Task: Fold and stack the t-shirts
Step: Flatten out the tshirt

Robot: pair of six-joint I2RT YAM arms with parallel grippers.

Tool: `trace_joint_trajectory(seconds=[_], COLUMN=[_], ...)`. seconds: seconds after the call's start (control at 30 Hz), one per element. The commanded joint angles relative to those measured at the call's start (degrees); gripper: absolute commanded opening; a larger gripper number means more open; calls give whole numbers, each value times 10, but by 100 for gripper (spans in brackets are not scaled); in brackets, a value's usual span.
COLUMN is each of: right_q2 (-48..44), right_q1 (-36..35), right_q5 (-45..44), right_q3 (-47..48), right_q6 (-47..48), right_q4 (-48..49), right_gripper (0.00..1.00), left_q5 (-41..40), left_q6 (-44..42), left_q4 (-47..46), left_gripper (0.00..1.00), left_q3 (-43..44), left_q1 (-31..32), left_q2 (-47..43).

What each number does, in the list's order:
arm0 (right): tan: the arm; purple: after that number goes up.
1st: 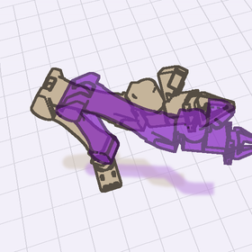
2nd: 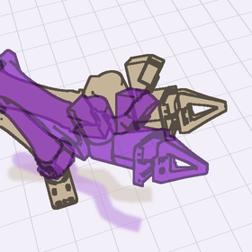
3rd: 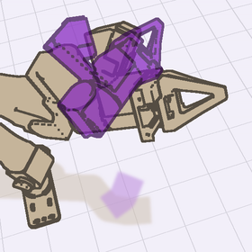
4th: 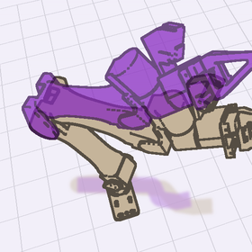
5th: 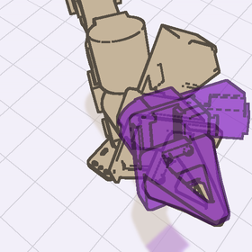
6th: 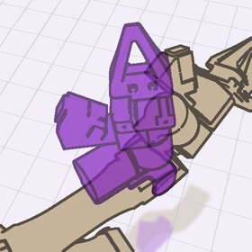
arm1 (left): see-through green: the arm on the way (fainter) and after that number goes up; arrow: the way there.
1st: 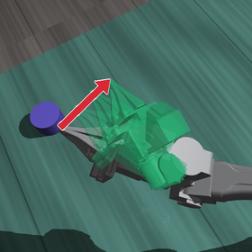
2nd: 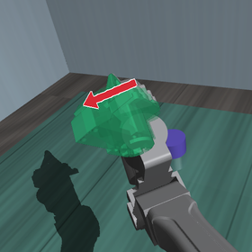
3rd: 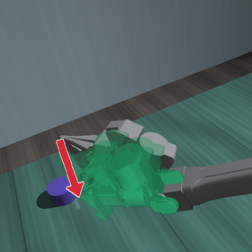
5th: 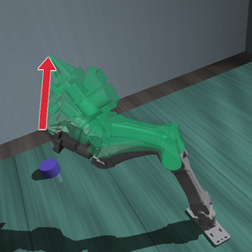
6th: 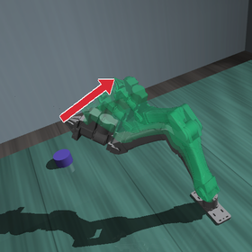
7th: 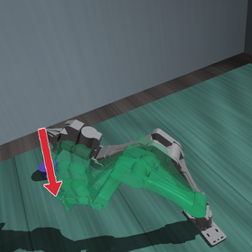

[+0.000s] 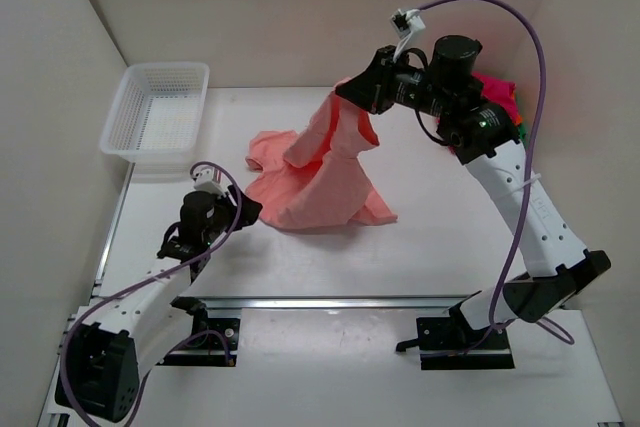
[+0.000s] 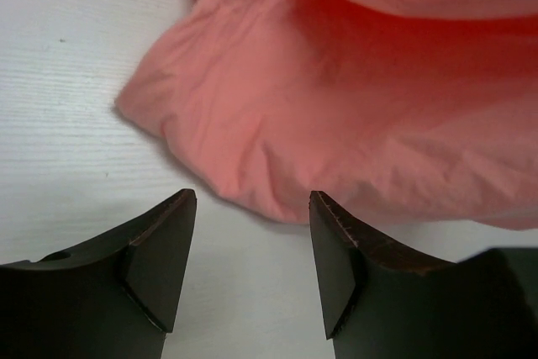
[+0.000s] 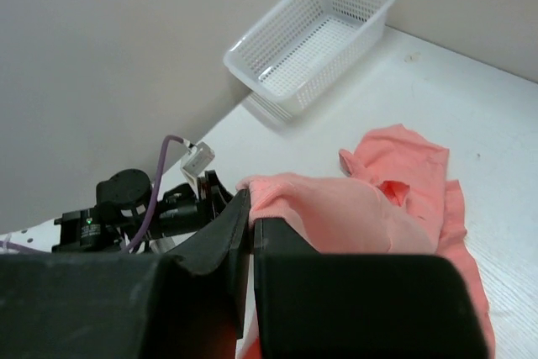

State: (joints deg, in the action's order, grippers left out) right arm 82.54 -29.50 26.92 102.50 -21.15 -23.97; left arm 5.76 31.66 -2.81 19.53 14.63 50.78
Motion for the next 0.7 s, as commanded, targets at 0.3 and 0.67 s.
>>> trace_joint_trajectory(seconds=[0.3,0.67], right_q2=[-52,-69], right_q1=[85,28], right_q5=[91,60], right_q3=[32,-44], right_q6=[2,44], right_q4=[-20,-46], right_gripper=[1,0], left_q5=[43,135], left_q6=[20,215], left_q4=[-141,-219], left_gripper=[69,73], left_q3=[105,252], left_q1=[9,71], left_q2=[119,116])
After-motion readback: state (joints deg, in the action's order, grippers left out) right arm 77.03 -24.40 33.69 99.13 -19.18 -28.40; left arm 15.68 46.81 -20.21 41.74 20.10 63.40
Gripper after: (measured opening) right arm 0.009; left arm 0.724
